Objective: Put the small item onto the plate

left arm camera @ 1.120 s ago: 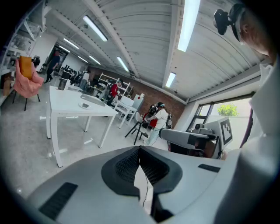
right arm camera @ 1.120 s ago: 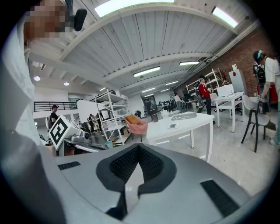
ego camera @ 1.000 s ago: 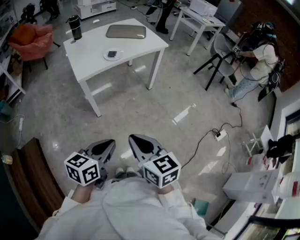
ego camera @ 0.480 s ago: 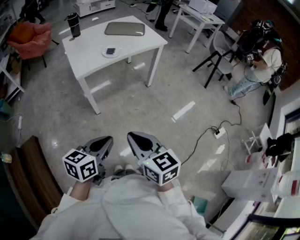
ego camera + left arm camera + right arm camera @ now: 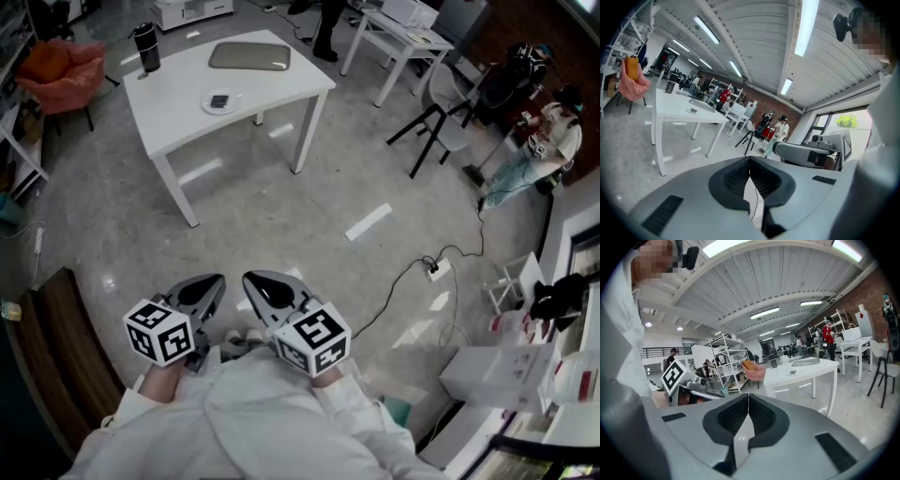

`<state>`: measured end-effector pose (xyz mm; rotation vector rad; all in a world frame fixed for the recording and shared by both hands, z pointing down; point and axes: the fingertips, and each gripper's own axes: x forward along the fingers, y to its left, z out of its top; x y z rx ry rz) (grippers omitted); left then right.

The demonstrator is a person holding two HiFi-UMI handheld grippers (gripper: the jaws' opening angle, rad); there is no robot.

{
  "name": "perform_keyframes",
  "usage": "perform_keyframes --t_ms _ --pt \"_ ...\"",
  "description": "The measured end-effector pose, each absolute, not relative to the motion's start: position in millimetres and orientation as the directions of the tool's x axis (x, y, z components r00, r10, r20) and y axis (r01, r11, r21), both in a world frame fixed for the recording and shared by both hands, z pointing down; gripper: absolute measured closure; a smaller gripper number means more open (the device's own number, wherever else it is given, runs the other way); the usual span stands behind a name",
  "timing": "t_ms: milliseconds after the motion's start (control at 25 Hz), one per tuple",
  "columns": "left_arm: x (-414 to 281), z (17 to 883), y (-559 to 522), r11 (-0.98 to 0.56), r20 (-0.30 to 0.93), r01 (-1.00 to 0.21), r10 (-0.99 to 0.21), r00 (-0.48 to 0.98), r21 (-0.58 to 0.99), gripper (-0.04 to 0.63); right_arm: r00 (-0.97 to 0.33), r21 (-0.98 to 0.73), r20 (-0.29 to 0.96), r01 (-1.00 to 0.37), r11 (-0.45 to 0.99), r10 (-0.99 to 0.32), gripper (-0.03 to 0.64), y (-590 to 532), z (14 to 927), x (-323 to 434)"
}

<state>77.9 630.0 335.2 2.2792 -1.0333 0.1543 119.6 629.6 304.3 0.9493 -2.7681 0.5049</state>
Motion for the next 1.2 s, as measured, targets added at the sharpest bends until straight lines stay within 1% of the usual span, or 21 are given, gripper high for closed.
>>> perform_keyframes --t_ms 120,280,480,680,960,1200 --pt "84 338 628 -0.490 0.346 -0.716 -0.645 0.682 0.497 0.584 -0.779 -0.218 0.273 -0.621 0.753 -0.564 0.601 630 309 118" --pt "94 342 628 -0.479 0.341 -0.714 -0.650 0.679 0.510 0.584 -0.788 -0.217 0.282 -0.609 0.763 -0.548 0.601 627 313 126" --pt "93 344 614 -0.476 0.340 -0.714 -0.651 0.678 0.513 0.584 -0.753 -0.267 0.284 -0.657 0.705 -0.594 0.601 602 320 140" --pt "87 352 588 -0.463 0.356 -0.714 -0.643 0.679 0.526 0.584 -0.746 -0.298 0.283 -0.665 0.685 -0.602 0.601 570 325 138" --pt "64 346 508 -0.497 0.343 -0.699 -0.628 0.698 0.514 0.584 -0.721 -0.293 0.275 -0.692 0.659 -0.636 0.601 492 322 117" --pt "31 331 426 -0.527 0.327 -0.688 -0.621 0.712 0.499 0.584 -0.691 -0.275 0.266 -0.723 0.634 -0.672 0.601 412 309 90"
